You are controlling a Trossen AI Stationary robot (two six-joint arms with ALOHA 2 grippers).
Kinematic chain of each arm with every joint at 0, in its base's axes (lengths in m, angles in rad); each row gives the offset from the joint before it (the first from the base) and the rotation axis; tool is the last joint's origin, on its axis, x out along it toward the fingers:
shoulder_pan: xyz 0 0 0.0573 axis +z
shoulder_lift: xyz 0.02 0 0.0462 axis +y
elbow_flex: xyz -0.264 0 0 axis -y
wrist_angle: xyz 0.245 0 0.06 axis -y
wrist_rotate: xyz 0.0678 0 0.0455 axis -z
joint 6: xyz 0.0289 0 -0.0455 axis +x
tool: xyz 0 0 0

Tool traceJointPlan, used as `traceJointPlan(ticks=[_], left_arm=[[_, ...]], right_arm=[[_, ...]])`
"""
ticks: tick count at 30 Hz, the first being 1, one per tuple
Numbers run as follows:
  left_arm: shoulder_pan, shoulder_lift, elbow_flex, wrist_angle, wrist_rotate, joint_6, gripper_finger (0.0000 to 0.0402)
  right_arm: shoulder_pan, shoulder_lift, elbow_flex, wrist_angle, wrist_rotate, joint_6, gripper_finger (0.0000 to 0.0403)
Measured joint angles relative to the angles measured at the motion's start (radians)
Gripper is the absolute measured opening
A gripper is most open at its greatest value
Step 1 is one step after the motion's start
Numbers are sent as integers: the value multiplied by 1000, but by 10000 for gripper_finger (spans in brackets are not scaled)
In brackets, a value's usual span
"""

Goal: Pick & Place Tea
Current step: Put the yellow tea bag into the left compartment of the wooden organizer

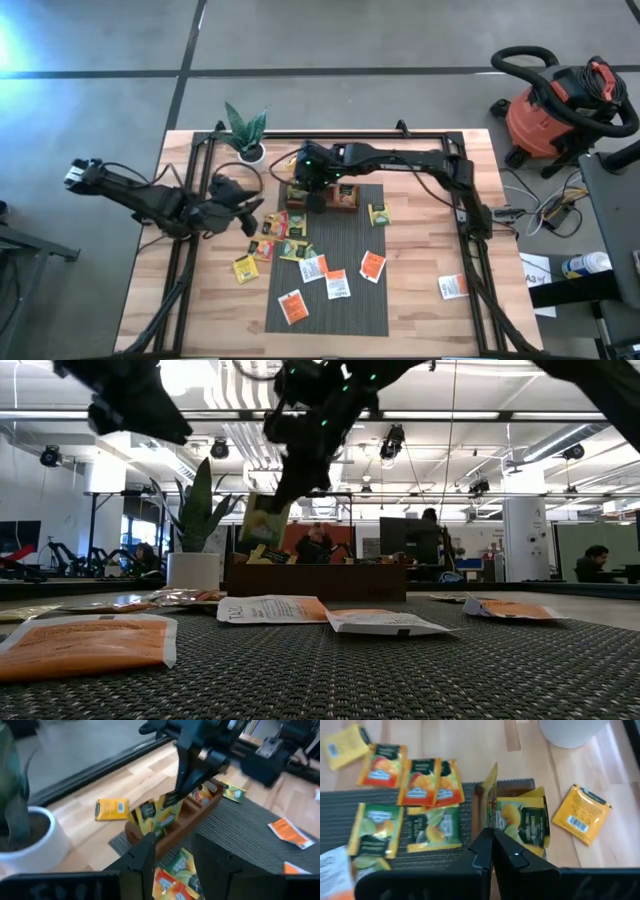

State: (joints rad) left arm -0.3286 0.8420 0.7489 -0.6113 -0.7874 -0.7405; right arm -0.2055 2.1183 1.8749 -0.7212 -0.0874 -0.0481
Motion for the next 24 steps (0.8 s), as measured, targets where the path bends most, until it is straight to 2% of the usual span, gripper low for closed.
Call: traceJointPlan(ticks=[5, 10, 15, 19, 24], left_arm=[[-10, -69, -51, 26, 3, -44, 122], [-10, -79, -52, 27, 0, -9, 122], [-10, -73, -52, 26, -8, 34, 122], [-10, -72, -52, 16, -26, 46, 122], [-10, -72, -52, 0, -30, 48, 122]], right_arm=[[-14, 89, 98, -48, 3, -17, 8], [-26, 143, 177, -197, 28, -62, 8], [-25, 144, 193, -196, 31, -91, 8], [-28, 144, 188, -176, -16, -91, 8], [-27, 144, 162, -186, -26, -102, 8]])
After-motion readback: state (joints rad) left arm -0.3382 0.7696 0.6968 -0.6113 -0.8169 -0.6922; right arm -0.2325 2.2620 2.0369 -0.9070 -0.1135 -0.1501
